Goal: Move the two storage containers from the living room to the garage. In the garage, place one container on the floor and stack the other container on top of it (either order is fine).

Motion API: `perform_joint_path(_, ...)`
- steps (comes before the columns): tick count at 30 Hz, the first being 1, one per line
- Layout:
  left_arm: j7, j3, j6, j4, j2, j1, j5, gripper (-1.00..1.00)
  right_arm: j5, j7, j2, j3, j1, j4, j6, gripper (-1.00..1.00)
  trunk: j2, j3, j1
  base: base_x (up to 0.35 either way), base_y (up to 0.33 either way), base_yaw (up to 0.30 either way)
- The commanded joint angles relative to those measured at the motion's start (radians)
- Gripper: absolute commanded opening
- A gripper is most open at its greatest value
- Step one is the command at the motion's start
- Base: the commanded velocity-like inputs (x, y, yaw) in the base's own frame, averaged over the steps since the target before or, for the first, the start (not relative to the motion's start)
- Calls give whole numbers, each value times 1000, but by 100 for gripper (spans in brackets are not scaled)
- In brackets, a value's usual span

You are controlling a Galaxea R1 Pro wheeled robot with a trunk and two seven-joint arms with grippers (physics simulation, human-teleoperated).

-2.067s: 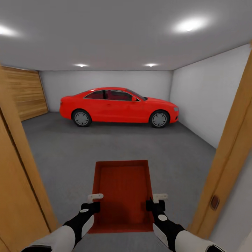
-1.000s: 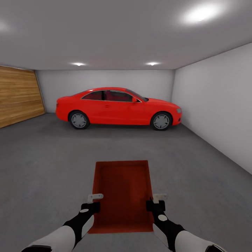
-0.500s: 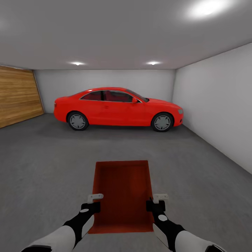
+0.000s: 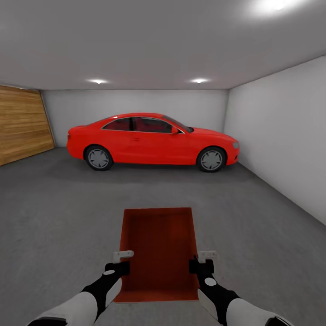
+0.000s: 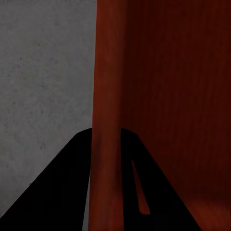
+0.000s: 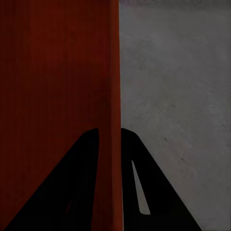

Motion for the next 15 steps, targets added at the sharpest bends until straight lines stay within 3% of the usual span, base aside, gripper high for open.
perform_joint_path(1,12,26,-4,0,14,-1,-3,-100,13,10,0,-17,-1,-4,3,-100,-1,-2,1,321,0,0)
perform_joint_path(15,12,27,-3,0,14,-1,-3,-100,13,10,0,-17,0,-4,3,-100,-1,-2,1,321,0,0)
